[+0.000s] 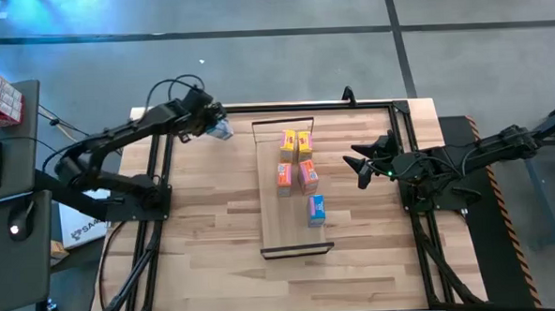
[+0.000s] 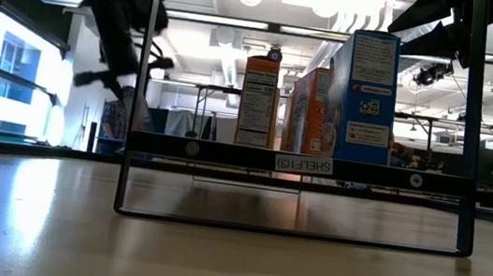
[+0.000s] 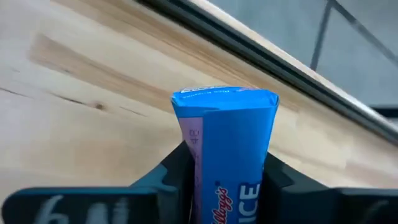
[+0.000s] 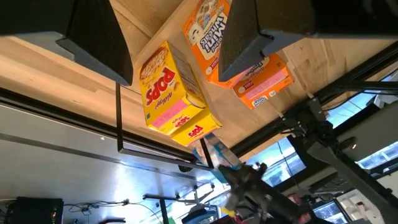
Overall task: Stack cereal on shelf
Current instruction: Stack the blue cereal box on the shelf aligned with the other blue cereal box
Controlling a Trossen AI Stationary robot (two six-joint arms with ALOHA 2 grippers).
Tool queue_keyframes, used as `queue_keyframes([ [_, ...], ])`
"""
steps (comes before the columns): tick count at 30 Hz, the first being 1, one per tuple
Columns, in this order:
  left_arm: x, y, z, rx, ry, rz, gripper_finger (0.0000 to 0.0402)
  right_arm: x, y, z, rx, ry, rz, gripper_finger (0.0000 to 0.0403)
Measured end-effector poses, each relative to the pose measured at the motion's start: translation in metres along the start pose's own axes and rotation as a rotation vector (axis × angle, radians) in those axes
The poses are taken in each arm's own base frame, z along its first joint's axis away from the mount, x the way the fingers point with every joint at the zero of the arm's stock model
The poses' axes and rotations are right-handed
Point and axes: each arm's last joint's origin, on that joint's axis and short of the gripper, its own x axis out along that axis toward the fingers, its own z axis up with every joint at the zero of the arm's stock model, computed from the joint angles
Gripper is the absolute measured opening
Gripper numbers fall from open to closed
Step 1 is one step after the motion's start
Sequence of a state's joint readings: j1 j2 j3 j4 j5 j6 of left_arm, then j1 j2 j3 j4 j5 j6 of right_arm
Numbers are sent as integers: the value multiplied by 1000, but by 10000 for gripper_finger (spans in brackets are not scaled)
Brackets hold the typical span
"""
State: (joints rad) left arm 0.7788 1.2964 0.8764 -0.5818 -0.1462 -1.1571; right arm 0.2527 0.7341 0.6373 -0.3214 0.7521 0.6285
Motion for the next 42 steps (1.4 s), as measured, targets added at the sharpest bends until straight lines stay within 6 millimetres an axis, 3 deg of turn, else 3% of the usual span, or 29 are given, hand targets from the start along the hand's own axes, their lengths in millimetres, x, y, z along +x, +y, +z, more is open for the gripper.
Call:
queue_keyframes([
  [4, -34, 13, -2, 130, 39, -27, 87, 0, 0, 0, 0, 0, 0, 236],
  [7, -61, 24, -17, 212, 138, -52, 91, 0, 0, 0, 0, 0, 0, 236],
  [15, -124, 34, -91, 256, 446, -251, 93, 0, 0, 0, 0, -1, -1, 236],
  [22, -156, 32, -166, 246, 615, -380, 93, 1, 0, -1, -4, -1, -9, 236],
  [28, -153, 22, -214, 280, 654, -445, 93, 6, 3, -5, -23, 19, -23, 236],
  [34, -131, 11, -227, 304, 518, -431, 93, 13, 8, -10, -34, 40, -22, 236],
  [42, -118, 5, -245, 344, 471, -455, 93, 13, 10, -7, 9, 23, 5, 236],
])
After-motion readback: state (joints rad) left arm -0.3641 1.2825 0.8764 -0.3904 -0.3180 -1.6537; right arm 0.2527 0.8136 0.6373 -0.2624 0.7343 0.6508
